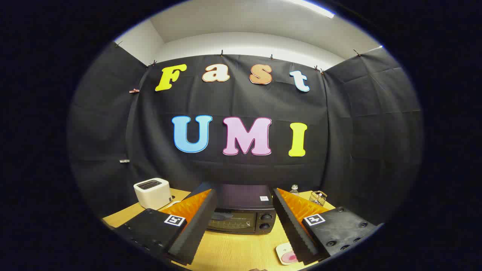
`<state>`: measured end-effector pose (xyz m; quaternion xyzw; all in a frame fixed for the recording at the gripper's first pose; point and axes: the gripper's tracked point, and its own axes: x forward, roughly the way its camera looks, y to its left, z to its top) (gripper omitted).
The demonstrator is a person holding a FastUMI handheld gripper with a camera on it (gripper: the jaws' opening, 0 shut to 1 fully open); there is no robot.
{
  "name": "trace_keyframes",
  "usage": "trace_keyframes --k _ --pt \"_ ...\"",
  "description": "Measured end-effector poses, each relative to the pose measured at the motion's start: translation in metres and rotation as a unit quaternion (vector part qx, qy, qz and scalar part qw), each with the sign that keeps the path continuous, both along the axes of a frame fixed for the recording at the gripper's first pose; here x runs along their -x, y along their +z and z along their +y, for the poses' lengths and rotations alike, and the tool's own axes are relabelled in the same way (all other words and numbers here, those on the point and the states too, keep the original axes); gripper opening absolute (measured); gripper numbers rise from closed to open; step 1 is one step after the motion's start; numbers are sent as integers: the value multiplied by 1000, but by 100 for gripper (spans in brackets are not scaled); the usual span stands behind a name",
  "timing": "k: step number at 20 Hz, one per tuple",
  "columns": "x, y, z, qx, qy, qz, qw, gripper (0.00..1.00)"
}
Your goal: Open the toaster oven, put the food inside, and close the toaster oven door.
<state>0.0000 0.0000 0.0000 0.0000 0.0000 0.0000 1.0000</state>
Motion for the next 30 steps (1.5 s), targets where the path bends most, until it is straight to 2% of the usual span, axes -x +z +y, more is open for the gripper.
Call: trace_keyframes --k 9,14,30 --pt "-1 -13 10 -6 7 17 1000 98" --pt "-5 -22 26 -18 26 29 999 98" --pt "-25 -33 28 -17 18 48 999 98"
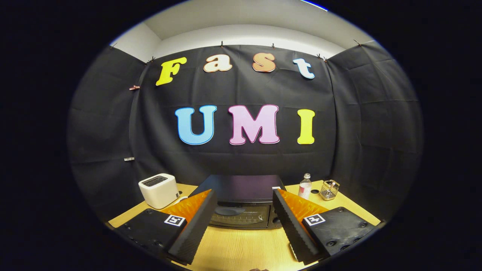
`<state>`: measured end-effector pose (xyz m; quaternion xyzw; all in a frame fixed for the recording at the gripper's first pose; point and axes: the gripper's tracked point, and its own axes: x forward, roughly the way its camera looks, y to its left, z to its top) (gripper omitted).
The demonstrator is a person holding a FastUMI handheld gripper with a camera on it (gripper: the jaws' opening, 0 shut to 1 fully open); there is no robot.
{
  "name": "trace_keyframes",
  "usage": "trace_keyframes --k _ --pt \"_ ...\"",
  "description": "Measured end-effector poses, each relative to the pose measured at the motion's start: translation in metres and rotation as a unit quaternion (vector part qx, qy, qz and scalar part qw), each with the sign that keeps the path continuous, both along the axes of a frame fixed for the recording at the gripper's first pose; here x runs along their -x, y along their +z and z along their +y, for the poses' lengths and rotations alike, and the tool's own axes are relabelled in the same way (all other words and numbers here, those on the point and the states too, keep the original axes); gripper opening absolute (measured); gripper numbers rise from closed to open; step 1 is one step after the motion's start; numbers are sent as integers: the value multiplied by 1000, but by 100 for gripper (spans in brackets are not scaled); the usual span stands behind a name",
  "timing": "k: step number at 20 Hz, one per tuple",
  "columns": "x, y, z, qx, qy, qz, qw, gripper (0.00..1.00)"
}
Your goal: Open the toaster oven, put the food inside, and close the toaster oven door.
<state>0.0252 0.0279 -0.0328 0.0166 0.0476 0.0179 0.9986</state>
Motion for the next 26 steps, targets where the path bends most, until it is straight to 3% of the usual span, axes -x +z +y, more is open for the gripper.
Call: trace_keyframes --k 5,12,23,26 --pt "-18 -21 7 10 -8 9 1000 98" --pt "-79 -52 24 35 -36 21 999 98" --pt "-148 -140 61 45 -46 73 995 98" --pt "-154 -168 61 24 -46 122 991 98"
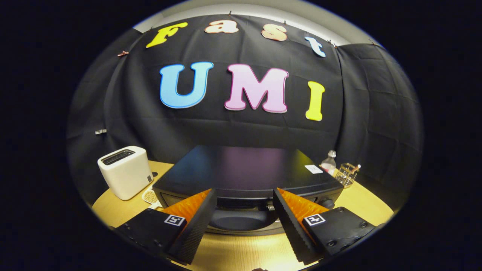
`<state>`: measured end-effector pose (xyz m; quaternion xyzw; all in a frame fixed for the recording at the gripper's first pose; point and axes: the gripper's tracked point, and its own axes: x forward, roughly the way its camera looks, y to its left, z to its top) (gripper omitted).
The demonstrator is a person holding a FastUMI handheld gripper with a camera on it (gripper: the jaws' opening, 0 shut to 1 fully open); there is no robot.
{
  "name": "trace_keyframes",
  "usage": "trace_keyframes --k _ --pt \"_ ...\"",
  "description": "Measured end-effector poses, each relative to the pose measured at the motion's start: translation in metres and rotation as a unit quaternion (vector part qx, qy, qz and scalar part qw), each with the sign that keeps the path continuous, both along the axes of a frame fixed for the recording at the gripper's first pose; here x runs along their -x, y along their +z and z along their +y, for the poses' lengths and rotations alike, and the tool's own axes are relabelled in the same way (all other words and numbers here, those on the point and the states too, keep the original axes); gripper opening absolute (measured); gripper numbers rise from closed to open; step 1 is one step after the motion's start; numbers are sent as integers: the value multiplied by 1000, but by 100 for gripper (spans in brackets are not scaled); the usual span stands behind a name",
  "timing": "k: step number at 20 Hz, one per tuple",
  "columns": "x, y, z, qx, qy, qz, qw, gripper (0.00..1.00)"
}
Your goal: Open the toaster oven, put the food inside, and close the toaster oven door.
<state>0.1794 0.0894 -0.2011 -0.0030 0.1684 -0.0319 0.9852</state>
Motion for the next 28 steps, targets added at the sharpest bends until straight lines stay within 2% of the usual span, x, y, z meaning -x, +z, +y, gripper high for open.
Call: trace_keyframes --k 1,4,10,14,24,28 --pt "0 5 0 -8 -6 -16 1000 99" --pt "3 5 1 -7 -6 3 1000 98" --pt "44 -4 3 -22 -5 20 1000 98" --pt "80 -23 3 -55 1 45 997 98" --pt "143 -97 3 -34 36 131 990 98" --pt "169 -110 -19 -28 37 151 987 99"
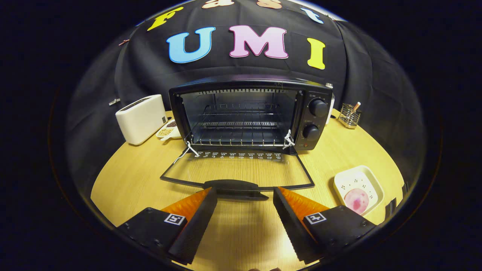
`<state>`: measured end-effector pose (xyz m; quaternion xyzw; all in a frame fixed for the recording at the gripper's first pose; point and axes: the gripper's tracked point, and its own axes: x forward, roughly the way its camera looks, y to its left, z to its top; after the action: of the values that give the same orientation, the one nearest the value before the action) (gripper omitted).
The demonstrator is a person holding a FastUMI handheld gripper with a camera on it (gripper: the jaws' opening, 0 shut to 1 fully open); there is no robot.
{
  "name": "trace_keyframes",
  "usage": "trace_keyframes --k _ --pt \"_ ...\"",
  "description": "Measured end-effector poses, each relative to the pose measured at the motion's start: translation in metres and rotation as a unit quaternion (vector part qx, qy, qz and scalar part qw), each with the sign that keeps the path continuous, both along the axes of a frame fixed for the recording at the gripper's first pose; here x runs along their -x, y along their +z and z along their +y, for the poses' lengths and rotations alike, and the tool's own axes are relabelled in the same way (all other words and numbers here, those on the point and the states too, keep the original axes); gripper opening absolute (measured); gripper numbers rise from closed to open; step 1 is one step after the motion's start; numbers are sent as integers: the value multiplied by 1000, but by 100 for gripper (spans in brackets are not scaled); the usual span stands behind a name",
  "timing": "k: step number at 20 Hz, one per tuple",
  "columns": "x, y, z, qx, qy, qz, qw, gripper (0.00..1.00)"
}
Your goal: Open the toaster oven, put the food inside, and close the toaster oven door.
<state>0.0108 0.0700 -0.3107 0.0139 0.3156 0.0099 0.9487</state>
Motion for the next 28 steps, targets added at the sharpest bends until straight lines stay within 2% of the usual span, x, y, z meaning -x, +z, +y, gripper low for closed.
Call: trace_keyframes --k 5,8,11,14,22,25,28 --pt "29 29 -48 -3 14 1 1000 99" --pt "31 51 -92 -3 20 -3 1000 99" --pt "32 64 -129 -43 21 29 998 99" --pt "18 86 -172 -83 12 22 996 100" --pt "15 34 -283 -133 -31 102 985 100" --pt "19 14 -310 -148 -45 135 979 100" --pt "24 -8 -322 -144 -41 166 975 100"
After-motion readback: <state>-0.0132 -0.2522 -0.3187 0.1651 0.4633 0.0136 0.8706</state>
